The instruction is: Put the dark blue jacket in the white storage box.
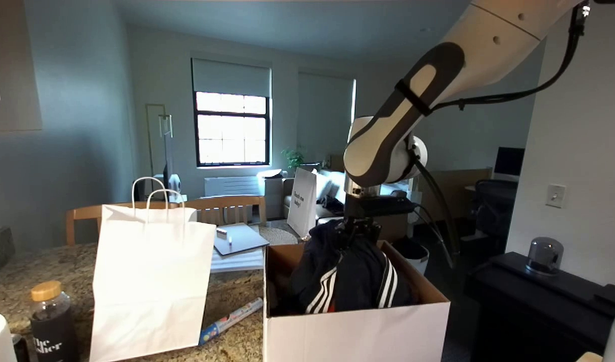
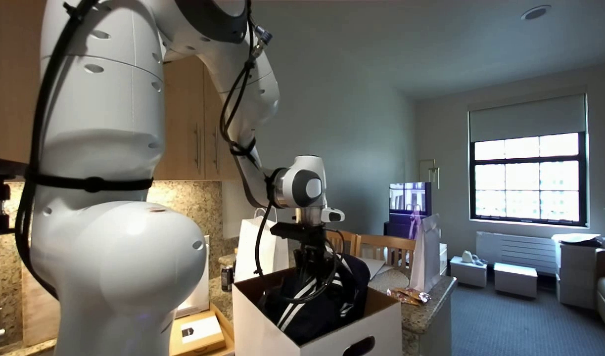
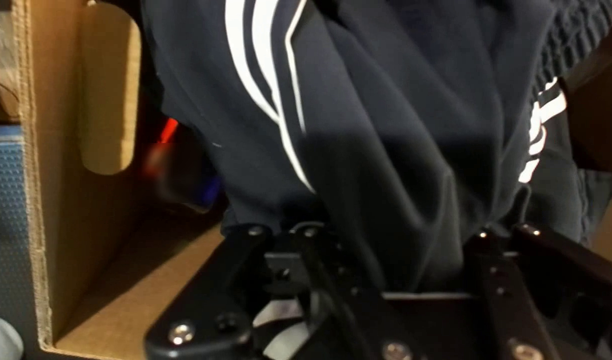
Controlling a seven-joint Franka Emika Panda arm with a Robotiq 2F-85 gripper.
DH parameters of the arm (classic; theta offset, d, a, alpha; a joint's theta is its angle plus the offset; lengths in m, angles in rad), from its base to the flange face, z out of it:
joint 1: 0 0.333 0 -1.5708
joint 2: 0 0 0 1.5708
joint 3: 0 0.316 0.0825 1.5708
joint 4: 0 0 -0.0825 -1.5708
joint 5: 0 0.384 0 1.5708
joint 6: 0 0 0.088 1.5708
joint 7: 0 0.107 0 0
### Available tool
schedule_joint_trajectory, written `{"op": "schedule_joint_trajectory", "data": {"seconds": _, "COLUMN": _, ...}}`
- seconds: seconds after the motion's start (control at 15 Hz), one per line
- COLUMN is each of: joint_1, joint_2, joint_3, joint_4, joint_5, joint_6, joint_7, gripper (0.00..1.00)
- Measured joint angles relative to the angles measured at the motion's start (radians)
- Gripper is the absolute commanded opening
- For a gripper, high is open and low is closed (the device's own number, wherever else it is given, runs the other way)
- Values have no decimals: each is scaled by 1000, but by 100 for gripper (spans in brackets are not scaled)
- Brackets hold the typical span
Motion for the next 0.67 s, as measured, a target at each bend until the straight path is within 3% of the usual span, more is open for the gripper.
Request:
{"op": "schedule_joint_trajectory", "data": {"seconds": 0.27, "joint_1": -3, "joint_2": 64, "joint_3": -19, "joint_4": 49, "joint_5": 3, "joint_6": -98, "joint_7": 2, "gripper": 9}}
{"op": "schedule_joint_trajectory", "data": {"seconds": 0.67, "joint_1": 84, "joint_2": 228, "joint_3": 17, "joint_4": 168, "joint_5": 2, "joint_6": -211, "joint_7": 91, "gripper": 9}}
